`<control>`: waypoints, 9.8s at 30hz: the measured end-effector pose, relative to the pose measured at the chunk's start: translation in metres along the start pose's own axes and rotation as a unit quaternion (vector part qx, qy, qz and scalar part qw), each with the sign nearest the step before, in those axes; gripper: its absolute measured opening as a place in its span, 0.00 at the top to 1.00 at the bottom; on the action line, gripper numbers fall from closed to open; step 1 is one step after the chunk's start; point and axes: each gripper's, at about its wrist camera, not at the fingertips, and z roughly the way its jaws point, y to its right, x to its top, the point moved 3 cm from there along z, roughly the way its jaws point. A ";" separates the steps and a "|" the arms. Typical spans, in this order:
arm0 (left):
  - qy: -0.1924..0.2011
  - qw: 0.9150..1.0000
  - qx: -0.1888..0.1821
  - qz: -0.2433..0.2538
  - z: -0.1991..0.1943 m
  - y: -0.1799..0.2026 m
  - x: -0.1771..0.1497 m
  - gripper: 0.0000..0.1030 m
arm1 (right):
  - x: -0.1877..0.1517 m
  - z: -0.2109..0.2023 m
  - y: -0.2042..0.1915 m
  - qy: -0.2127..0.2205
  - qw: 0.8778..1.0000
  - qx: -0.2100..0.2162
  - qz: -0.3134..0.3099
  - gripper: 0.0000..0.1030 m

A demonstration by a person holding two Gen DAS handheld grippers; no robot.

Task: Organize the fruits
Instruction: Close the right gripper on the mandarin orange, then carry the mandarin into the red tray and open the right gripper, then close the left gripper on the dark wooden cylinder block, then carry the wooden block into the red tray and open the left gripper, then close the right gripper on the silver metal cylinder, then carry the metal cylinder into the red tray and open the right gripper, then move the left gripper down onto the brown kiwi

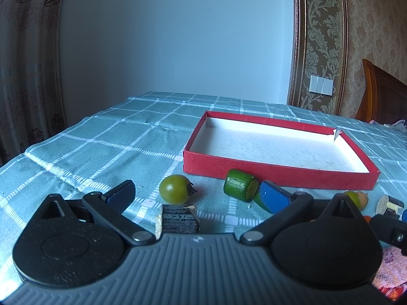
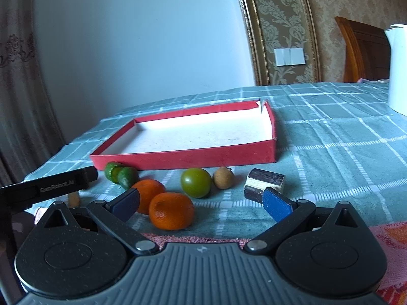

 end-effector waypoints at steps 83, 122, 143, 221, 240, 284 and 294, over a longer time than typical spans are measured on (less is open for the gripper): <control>-0.033 0.999 0.002 -0.014 0.011 -0.007 0.003 0.00 | 0.003 0.032 -0.003 -0.099 0.988 0.029 -0.116 0.11; -0.076 0.995 0.023 0.054 0.006 -0.007 -0.018 0.70 | 0.000 0.043 -0.003 -0.130 0.985 0.010 -0.118 0.00; -0.040 0.997 -0.008 0.058 -0.004 0.005 0.013 0.71 | 0.000 0.043 -0.002 -0.129 0.984 0.008 -0.119 0.00; 0.024 1.000 -0.008 0.005 0.004 -0.014 0.006 0.00 | 0.024 0.020 0.049 -0.065 0.989 -0.056 -0.120 0.41; 0.017 1.000 -0.010 0.008 0.007 -0.013 0.006 0.00 | 0.060 0.031 0.051 -0.027 0.996 -0.030 -0.085 0.58; 0.002 1.000 0.004 0.003 0.010 -0.015 0.007 0.00 | 0.021 0.020 0.087 -0.011 0.994 -0.026 0.103 0.21; 0.008 1.000 0.014 0.005 0.006 -0.015 0.009 0.00 | 0.024 0.030 0.106 -0.003 0.989 -0.025 0.142 0.21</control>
